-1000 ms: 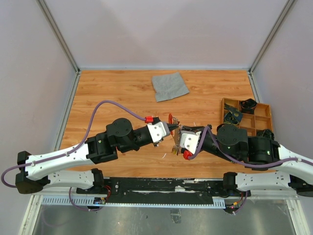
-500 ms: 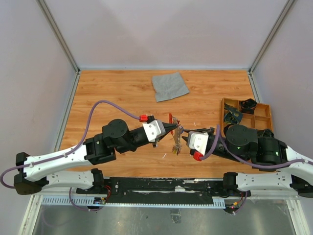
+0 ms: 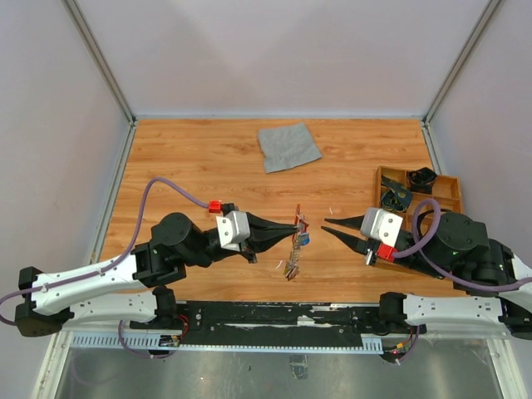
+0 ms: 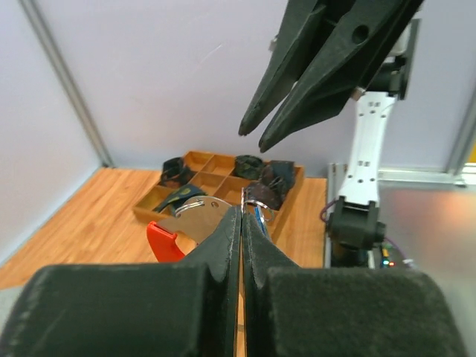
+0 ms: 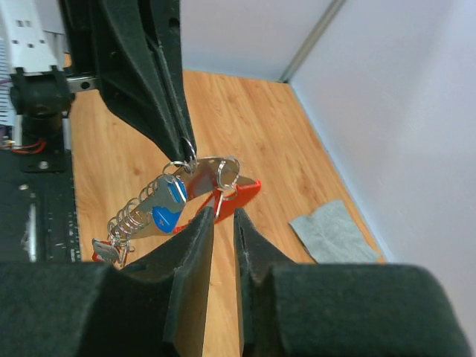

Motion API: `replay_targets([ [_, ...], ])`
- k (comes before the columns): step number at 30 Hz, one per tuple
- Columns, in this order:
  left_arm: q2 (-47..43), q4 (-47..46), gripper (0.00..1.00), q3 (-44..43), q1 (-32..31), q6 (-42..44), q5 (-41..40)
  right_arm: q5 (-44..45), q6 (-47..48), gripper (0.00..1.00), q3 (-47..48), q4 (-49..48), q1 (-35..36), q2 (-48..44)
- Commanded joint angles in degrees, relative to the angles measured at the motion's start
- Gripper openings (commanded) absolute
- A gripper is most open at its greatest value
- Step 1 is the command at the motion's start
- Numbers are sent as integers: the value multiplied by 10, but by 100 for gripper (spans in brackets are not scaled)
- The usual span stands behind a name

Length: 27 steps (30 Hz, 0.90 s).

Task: Put the keys on the keyring

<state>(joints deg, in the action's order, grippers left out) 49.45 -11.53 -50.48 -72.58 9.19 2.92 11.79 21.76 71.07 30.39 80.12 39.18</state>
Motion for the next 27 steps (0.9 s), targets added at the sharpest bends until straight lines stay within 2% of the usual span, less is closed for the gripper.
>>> replay_targets([
  [1,-21,-83,1,12,-5,-43,64,-85,-44,18,2,-34,8,11],
  [10,-21,-86,1,11,-5,-51,93,-131,-56,21,13,-34,8,33],
  [27,-8,-74,1,1,-5,-48,109,-140,-66,20,9,-45,8,34],
])
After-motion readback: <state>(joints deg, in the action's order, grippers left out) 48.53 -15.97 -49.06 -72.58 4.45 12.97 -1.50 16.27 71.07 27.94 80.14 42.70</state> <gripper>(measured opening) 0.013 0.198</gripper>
